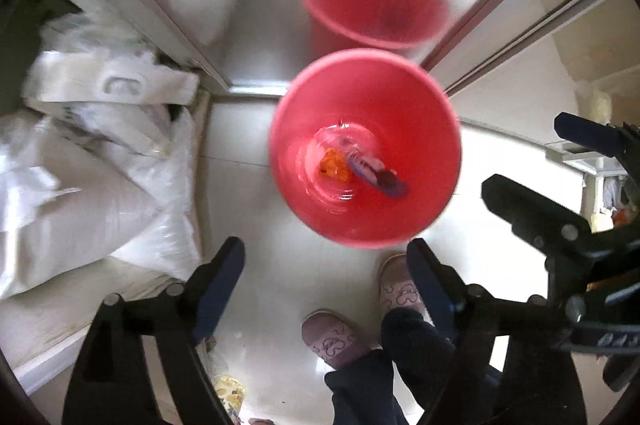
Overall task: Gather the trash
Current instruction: 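Open both tools to drop the cup and wrapper into the red bucket, then raise both tools back toward the counter items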
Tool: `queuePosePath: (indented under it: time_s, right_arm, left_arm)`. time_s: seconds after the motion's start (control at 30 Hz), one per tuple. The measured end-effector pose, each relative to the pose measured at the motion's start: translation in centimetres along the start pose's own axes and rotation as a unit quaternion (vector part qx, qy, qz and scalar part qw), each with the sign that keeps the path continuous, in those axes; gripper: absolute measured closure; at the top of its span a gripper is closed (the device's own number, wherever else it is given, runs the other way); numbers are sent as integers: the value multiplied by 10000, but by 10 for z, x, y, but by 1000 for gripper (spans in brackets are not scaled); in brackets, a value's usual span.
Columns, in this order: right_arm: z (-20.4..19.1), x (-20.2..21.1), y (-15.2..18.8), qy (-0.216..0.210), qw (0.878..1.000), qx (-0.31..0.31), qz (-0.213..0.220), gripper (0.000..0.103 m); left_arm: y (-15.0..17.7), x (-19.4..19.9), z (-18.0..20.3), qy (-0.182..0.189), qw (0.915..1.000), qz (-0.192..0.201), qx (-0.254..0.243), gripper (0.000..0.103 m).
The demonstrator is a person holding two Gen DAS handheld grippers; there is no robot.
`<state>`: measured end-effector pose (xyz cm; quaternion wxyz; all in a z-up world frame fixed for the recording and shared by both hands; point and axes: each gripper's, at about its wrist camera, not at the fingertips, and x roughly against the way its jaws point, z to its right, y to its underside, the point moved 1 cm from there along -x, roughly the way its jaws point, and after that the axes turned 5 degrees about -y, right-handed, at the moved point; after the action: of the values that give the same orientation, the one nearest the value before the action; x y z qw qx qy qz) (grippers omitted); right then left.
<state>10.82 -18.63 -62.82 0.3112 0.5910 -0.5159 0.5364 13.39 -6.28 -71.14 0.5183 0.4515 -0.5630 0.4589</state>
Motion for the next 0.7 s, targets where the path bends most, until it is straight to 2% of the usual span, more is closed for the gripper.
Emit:
queuePosePath:
  time_s: [0.1, 0.13, 0.17, 0.27, 0.33, 0.4, 0.6, 0.7]
  right_arm:
    - [-14, 45, -1, 38, 9994, 121, 312, 6]
    - [-18, 62, -2, 99, 9990, 124, 412, 3]
    - [-21, 82, -3, 88, 9988, 57, 475, 1]
    - [-32, 130, -9, -30, 9985, -69, 548, 1]
    - [-39, 163, -16, -57, 9987, -44, 504, 1]
    - [-47, 197, -21, -42, 9979, 43, 639, 1]
    - [-67, 312, -39, 112, 9924, 441, 1145, 1]
    - [-66, 357, -50, 38, 9905, 452, 1296, 1]
  left_arm:
    - [9, 49, -6, 132, 9998, 117, 62, 19]
    - [11, 67, -8, 177, 9996, 193, 69, 18]
    - [14, 86, -9, 176, 9994, 279, 64, 14]
    - [20, 145, -11, 103, 9981, 614, -2, 13]
    - [24, 190, -12, 89, 9962, 863, -86, 9]
    - [27, 224, -15, 82, 9949, 1003, 4, 0]
    - [28, 335, -26, 247, 9887, 1434, 361, 0]
    - [25, 383, -31, 124, 9854, 1625, 498, 0]
